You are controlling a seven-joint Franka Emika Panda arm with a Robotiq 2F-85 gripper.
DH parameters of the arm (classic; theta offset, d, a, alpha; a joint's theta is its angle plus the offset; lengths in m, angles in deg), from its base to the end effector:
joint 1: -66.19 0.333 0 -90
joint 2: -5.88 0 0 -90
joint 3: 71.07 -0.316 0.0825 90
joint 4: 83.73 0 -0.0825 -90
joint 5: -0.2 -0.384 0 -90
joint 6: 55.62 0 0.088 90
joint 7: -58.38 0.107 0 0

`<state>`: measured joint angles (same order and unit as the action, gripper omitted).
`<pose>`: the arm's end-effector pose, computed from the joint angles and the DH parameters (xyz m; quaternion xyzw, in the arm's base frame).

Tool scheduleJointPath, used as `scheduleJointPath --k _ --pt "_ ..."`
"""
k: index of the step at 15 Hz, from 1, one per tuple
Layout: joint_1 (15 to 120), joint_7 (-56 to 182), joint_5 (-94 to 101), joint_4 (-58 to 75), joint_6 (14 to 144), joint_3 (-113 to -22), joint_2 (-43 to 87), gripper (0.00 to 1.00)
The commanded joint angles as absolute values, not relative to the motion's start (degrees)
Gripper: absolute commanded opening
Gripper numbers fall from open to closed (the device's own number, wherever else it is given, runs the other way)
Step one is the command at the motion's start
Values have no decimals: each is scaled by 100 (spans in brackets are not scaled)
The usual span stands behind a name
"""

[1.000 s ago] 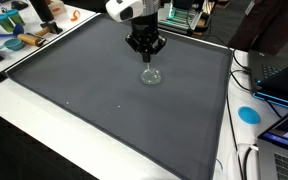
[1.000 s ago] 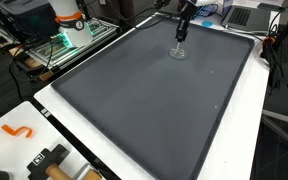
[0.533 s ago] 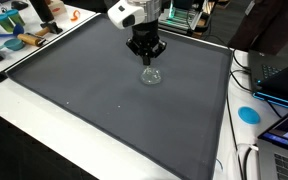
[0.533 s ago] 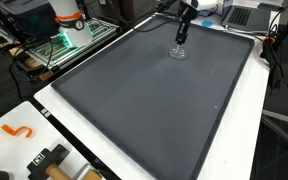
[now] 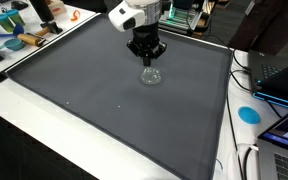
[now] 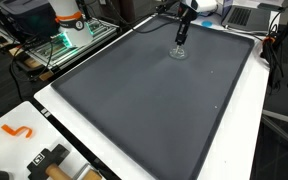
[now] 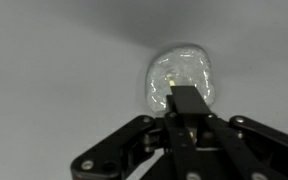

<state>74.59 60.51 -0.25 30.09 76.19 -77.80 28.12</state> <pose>0.5815 0.1552 0.2633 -0.9933 -0.1069 0.0392 0.0195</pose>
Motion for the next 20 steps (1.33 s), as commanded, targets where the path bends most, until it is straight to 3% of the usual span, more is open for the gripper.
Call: scheduleJointPath --k 1,20 --pt "7541 6209 106 3004 7718 -7719 2974 3" --pt "7591 6673 349 3033 7230 -7702 2090 3"
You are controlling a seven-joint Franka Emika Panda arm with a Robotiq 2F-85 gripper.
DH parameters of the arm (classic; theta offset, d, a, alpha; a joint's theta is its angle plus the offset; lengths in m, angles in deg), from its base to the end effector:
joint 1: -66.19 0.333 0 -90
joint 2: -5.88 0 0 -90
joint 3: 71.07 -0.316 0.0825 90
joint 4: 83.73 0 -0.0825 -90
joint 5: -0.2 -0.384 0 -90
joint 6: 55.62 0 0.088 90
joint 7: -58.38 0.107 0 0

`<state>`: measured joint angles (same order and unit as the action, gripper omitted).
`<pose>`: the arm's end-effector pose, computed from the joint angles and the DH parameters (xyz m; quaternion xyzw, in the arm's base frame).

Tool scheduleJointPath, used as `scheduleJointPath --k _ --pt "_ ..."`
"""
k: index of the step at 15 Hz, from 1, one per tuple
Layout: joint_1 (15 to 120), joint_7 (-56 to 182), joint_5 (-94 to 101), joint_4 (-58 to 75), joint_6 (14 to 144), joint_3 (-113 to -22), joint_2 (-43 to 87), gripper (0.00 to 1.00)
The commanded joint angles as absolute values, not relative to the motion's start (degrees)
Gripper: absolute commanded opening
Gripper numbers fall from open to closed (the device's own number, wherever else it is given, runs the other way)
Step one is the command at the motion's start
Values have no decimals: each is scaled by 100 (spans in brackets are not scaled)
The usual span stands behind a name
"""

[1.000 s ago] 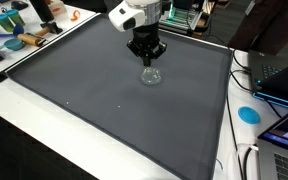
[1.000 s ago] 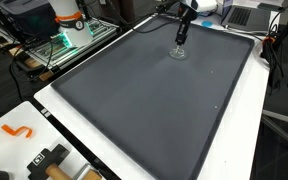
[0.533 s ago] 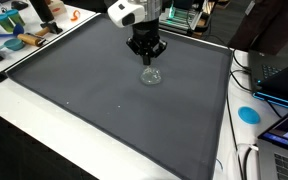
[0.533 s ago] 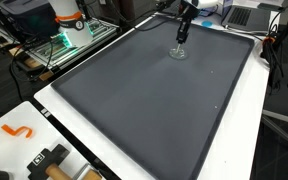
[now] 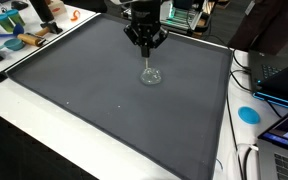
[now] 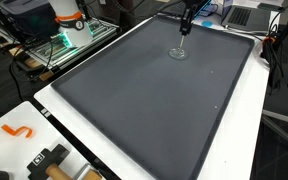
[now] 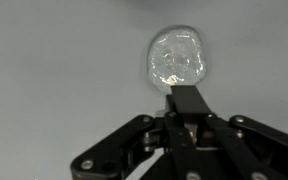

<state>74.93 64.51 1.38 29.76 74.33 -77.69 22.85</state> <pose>0.5831 0.1570 0.3181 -0.9964 -0.0846 0.0050 0.0082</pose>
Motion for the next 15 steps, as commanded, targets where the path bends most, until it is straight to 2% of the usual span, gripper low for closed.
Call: scheduleJointPath --k 1,3,4,11,12,15 --pt "7605 6730 398 3031 7196 -7700 2053 3" --pt "7619 6755 449 3022 7077 -7715 1983 3" --pt "7547 6586 261 2961 7252 -7760 2116 13" --pt "7566 6620 309 2961 7191 -7764 2052 13" --pt "7566 6620 309 2961 7190 -7764 2052 3" --pt "7754 6811 779 2746 6890 -7751 2014 3"
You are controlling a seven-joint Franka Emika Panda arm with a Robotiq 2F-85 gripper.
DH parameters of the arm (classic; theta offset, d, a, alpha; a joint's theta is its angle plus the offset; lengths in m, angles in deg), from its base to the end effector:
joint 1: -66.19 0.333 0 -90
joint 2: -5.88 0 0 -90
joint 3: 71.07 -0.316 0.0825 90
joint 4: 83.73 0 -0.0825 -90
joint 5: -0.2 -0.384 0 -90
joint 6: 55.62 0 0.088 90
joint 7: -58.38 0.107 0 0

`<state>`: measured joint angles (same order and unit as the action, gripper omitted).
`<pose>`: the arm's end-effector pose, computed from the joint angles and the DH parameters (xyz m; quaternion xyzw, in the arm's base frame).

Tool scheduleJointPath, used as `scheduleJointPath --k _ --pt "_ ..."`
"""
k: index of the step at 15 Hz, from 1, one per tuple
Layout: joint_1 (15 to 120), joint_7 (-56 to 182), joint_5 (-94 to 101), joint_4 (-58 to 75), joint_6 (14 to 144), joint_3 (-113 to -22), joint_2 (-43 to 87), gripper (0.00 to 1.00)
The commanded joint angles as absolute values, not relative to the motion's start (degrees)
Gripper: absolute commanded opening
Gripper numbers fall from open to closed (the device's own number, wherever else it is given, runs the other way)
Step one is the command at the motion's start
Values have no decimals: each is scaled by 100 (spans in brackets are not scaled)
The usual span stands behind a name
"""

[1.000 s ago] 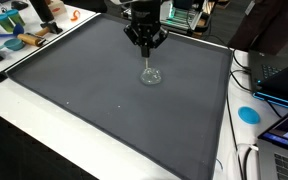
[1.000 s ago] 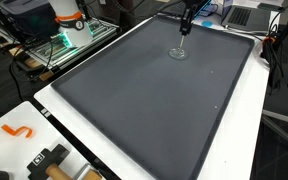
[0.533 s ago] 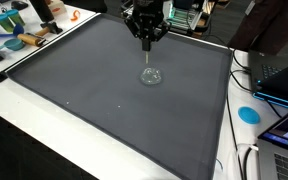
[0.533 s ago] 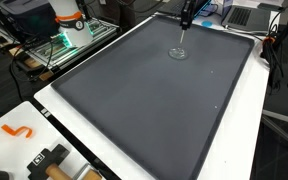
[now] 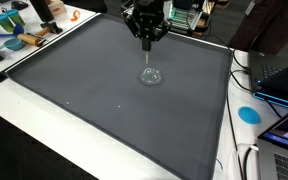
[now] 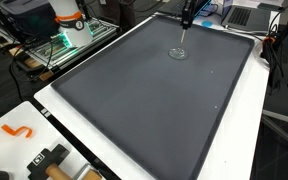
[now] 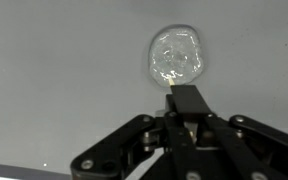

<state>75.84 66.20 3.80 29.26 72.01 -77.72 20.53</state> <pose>0.5792 0.1647 0.3426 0.9958 0.0911 0.0031 0.0098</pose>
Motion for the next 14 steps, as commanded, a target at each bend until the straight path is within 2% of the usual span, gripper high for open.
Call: scheduleJointPath --k 1,14 --pt "7828 6865 967 2658 6758 -7756 2002 3" --pt "8604 7307 2410 1470 5173 -8012 2502 3"
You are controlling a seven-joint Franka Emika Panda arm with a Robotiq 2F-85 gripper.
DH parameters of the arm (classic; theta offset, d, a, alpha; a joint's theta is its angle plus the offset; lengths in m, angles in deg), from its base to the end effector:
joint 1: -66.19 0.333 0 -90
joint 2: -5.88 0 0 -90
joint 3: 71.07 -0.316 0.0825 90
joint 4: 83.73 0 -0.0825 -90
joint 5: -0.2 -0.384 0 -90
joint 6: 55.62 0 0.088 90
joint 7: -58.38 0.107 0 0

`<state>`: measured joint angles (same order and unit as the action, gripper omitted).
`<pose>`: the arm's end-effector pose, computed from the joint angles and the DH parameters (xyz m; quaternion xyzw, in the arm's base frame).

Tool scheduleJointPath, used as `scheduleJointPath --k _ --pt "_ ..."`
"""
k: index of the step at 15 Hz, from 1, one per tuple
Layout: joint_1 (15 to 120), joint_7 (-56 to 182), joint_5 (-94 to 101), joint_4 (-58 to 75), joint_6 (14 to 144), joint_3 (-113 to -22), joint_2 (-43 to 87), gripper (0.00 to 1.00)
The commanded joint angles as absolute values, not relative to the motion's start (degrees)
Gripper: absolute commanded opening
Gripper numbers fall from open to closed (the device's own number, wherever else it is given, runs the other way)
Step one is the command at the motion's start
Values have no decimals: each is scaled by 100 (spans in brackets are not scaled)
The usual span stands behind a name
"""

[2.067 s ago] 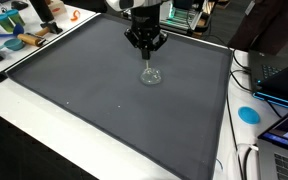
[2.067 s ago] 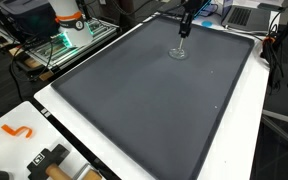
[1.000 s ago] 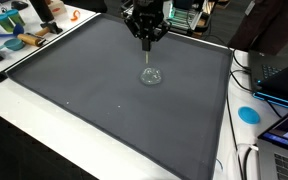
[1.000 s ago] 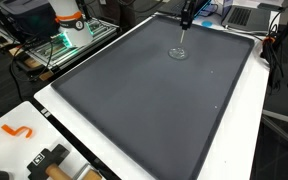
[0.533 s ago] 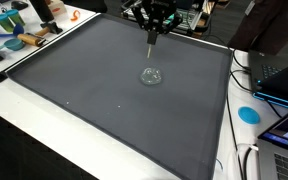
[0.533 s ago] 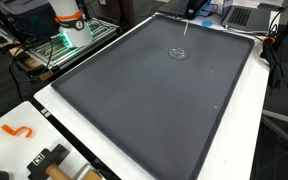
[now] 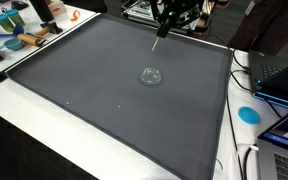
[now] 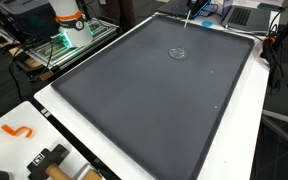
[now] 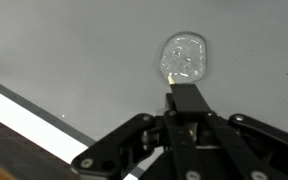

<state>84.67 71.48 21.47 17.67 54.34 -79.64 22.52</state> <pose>0.5678 0.2541 0.3911 0.9679 0.1922 -0.0119 0.1614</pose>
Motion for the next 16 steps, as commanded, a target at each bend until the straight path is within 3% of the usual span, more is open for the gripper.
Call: scheduleJointPath --k 1,16 --pt "8651 7337 2459 1397 5166 -8019 2574 3" --pt "9342 7798 3406 301 4827 -7700 3997 3"
